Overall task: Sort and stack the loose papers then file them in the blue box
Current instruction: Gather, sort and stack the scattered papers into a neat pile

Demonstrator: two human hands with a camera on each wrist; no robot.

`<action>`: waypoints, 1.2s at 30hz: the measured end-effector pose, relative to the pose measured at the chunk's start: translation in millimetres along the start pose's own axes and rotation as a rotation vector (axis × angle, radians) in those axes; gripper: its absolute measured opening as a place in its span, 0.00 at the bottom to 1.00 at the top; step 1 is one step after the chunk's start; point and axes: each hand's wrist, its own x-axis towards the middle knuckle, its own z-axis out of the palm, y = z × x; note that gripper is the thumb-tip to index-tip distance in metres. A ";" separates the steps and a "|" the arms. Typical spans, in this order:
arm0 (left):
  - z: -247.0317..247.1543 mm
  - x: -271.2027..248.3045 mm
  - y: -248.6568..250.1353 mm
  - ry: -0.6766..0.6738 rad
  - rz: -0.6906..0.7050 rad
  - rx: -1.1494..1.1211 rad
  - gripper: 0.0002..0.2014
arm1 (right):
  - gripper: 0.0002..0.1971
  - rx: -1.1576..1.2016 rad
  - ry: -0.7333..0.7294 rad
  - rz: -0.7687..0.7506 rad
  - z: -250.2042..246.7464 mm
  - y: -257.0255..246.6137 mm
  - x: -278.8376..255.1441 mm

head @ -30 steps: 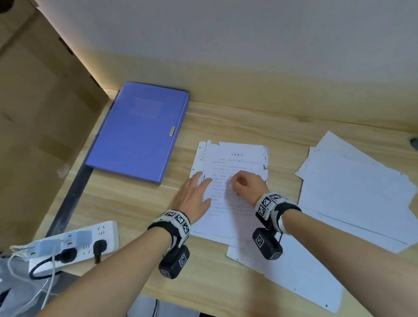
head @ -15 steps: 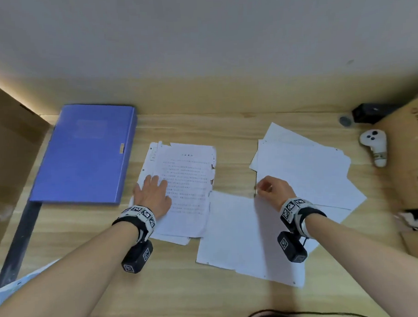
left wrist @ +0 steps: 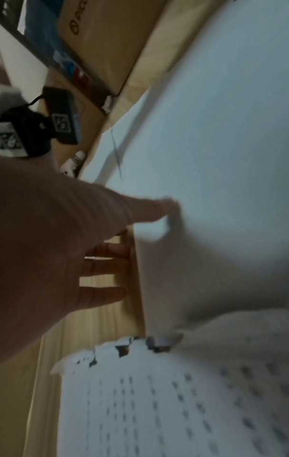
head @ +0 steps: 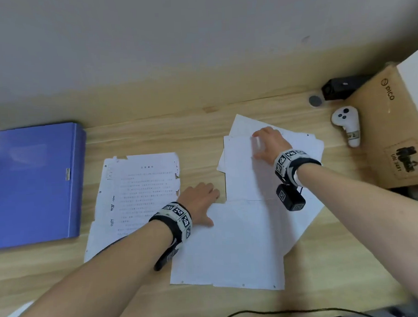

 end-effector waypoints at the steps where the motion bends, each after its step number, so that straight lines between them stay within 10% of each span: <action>1: 3.1 3.4 2.5 -0.002 -0.024 0.015 0.32 | 0.38 -0.049 -0.032 -0.007 -2.4 1.0 8.9; 9: 16.9 8.5 5.7 0.010 -0.147 -0.031 0.22 | 0.37 -0.261 -0.099 -0.020 -6.5 12.1 23.7; 16: -14.0 23.2 5.6 0.053 -0.157 -0.260 0.05 | 0.06 -0.008 -0.003 0.010 -16.4 43.3 -5.4; 22: -32.9 44.6 29.2 0.064 -0.098 -0.234 0.06 | 0.09 0.010 0.218 0.062 -41.5 65.5 10.8; 28: -11.4 64.7 62.4 0.082 -0.224 -0.180 0.30 | 0.21 0.032 0.116 0.123 -32.2 77.6 41.6; 36: -10.7 73.0 65.1 0.033 -0.291 -0.276 0.18 | 0.22 -0.050 -0.022 0.163 -32.0 87.4 47.0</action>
